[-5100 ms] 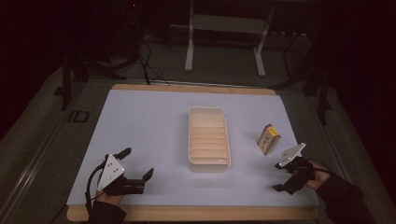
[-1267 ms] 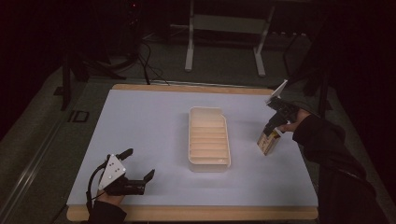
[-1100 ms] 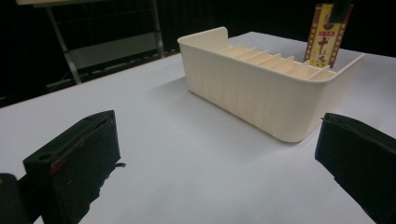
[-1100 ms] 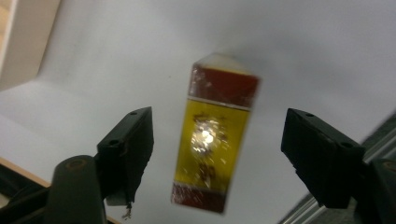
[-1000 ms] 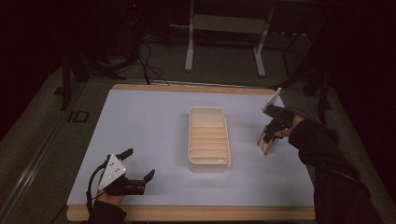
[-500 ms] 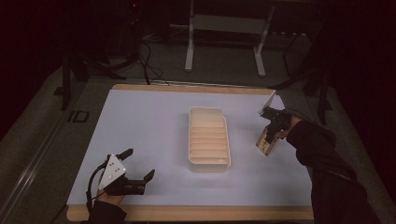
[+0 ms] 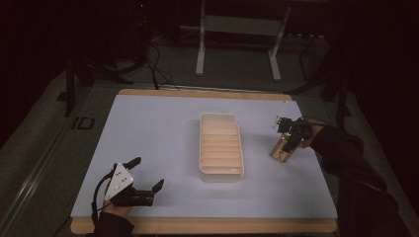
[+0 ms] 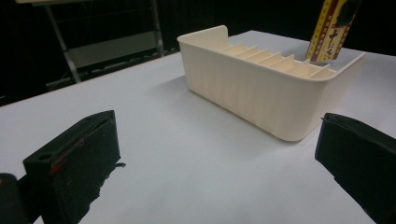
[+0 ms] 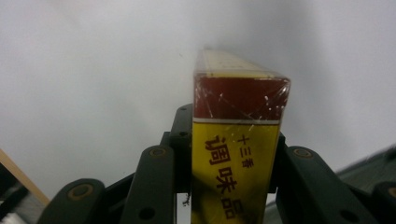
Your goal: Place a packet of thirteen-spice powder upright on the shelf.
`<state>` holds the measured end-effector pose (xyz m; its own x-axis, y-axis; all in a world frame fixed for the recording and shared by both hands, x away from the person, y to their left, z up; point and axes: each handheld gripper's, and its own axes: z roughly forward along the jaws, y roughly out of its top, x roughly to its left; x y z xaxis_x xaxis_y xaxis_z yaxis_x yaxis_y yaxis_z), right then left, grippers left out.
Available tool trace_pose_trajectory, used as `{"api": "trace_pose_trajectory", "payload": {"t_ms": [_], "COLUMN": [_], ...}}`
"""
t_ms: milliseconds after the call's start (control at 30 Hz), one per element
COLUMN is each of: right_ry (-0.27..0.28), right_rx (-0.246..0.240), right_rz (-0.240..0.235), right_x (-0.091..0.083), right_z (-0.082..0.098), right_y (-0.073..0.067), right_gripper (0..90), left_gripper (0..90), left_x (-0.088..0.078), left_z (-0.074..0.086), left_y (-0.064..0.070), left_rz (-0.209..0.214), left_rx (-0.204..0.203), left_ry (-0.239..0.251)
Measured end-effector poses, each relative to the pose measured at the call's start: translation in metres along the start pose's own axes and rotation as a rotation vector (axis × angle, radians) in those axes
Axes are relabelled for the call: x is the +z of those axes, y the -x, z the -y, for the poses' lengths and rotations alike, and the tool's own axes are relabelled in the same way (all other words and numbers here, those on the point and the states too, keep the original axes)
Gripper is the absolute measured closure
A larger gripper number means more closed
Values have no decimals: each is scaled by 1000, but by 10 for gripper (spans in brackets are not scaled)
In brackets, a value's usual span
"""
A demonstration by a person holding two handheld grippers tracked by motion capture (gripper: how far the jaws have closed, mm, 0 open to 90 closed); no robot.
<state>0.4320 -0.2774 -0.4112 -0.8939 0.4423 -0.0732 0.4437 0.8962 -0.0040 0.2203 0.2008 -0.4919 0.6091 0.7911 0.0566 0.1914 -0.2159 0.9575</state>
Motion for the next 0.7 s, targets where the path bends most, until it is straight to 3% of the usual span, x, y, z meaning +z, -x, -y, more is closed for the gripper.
{"api": "trace_pose_trajectory", "payload": {"t_ms": [33,167,700], "right_ry": [15,42,155], "right_rx": [-45,-133,-228], "right_rz": [4,-15,-55], "right_x": [-1,-6,-37], "right_z": [0,0,-4], "right_y": [-4,-14,-46], "right_gripper": [678,678,680], "left_gripper": [0,0,0], "left_x": [0,0,0], "left_z": [0,0,0], "left_y": [0,0,0], "left_rz": [0,0,1], "left_rx": [0,1,2], "left_ry": [0,0,0]}}
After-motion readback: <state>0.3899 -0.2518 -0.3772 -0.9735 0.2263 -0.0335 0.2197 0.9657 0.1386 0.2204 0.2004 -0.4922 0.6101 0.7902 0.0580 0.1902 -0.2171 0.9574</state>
